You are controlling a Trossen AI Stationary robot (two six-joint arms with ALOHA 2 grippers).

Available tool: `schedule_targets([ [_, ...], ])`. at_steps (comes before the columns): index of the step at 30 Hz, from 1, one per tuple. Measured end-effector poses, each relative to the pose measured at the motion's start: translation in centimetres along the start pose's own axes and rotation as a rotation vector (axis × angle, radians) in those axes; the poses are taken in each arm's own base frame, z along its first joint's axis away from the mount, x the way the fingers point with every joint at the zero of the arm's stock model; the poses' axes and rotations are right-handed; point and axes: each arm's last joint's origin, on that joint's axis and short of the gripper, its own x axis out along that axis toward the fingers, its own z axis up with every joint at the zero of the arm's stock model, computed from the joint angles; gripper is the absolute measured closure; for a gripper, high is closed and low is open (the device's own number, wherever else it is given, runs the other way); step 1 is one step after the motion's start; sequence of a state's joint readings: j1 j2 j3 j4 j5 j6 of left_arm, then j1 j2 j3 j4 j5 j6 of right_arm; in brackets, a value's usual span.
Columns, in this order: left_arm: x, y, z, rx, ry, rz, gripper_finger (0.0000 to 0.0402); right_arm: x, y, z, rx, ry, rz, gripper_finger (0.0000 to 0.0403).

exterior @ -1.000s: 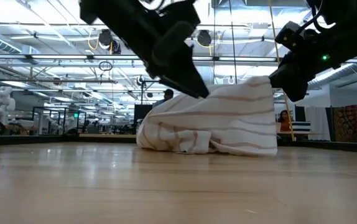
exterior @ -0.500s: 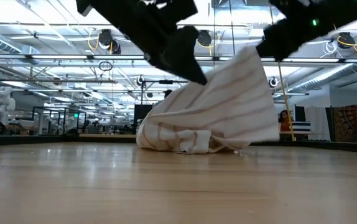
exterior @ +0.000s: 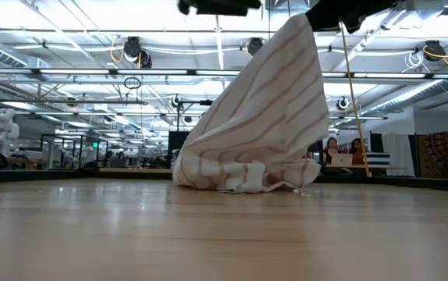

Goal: Roll towel into tight, uniform cylinder
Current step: Fold the white brown kitchen towel

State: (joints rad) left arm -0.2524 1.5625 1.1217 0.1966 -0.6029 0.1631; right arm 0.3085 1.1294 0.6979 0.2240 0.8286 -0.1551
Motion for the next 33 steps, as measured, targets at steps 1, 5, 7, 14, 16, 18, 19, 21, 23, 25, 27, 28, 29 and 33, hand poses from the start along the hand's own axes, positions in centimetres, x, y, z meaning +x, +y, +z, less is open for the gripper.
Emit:
schedule_targets([
  [1,0.1,0.3,0.2,-0.011,-0.022,-0.056,0.0190,-0.1,0.1,0.0,0.009,-0.004,0.004,0.0399],
  [5,0.7,1.2,0.3,0.023,-0.048,-0.082,0.0190,-0.4,0.4,0.1,0.027,-0.012,0.036,0.0399],
  [7,1.4,1.8,-0.1,0.032,-0.037,-0.080,0.0190,-0.6,0.7,0.2,0.040,-0.019,0.058,0.0399],
  [14,2.7,2.9,-0.7,0.018,-0.062,-0.207,0.0186,-1.0,1.1,0.3,0.039,-0.029,0.085,0.0399],
  [16,3.2,2.9,-0.8,0.010,-0.081,-0.237,0.0176,-1.0,1.1,0.3,0.039,-0.029,0.090,0.0399],
  [18,3.5,2.8,-1.2,0.010,-0.072,-0.241,0.0164,-1.0,1.2,0.3,0.040,-0.033,0.116,0.0399],
  [19,3.8,2.8,-1.4,0.017,-0.064,-0.239,0.0161,-1.0,1.2,0.3,0.039,-0.035,0.132,0.0399],
  [21,4.4,2.7,-2.0,0.036,-0.053,-0.236,0.0161,-1.0,1.3,0.3,0.038,-0.036,0.149,0.0399],
  [23,4.9,2.5,-2.7,0.055,-0.033,-0.270,0.0176,-1.0,1.3,0.3,0.039,-0.038,0.157,0.0399],
  [25,5.5,2.2,-3.4,0.073,-0.019,-0.299,0.0210,-1.0,1.3,0.3,0.039,-0.038,0.157,0.0399],
  [27,5.7,2.1,-3.6,0.076,-0.014,-0.301,0.0262,-1.0,1.3,0.3,0.038,-0.038,0.157,0.0399],
  [28,5.7,2.1,-3.6,0.075,-0.015,-0.299,0.0292,-1.0,1.3,0.3,0.037,-0.037,0.158,0.0399],
  [29,5.7,2.1,-3.5,0.072,-0.020,-0.296,0.0325,-1.0,1.3,0.3,0.035,-0.034,0.158,0.0399],
  [33,5.6,2.2,-3.5,0.027,-0.009,-0.286,0.0389,-1.2,1.5,-0.2,0.018,0.002,0.167,0.0398],
])
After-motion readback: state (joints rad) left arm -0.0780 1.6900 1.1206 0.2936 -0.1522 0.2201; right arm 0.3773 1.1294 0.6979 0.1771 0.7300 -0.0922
